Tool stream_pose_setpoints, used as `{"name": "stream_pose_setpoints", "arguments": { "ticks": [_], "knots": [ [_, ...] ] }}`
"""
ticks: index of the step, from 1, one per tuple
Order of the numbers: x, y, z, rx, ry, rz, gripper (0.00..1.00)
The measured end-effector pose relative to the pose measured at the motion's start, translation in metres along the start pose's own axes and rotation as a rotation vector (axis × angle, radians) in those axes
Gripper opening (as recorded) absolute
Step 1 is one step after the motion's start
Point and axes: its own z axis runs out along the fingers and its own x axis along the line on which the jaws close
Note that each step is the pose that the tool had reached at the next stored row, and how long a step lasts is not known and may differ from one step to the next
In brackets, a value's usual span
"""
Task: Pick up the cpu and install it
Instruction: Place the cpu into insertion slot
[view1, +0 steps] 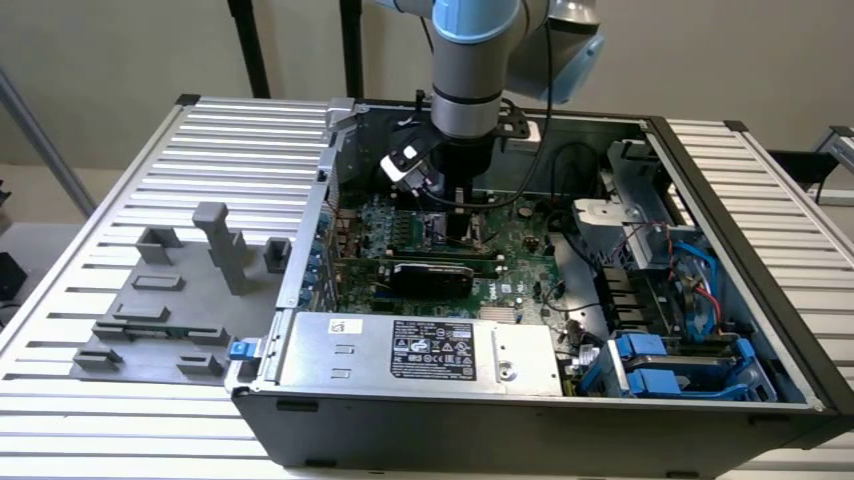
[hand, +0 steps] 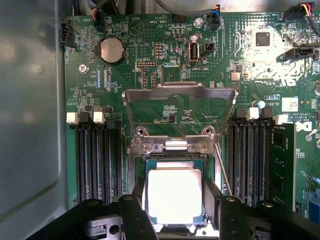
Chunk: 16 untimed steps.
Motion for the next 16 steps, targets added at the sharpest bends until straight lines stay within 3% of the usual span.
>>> {"name": "stream_pose_setpoints", "arguments": {
  "ticks": [16],
  "knots": [
    [0.0003,0.0001,0.0012,-0.0003,-0.004,0.001,0.55]
  ]
}}
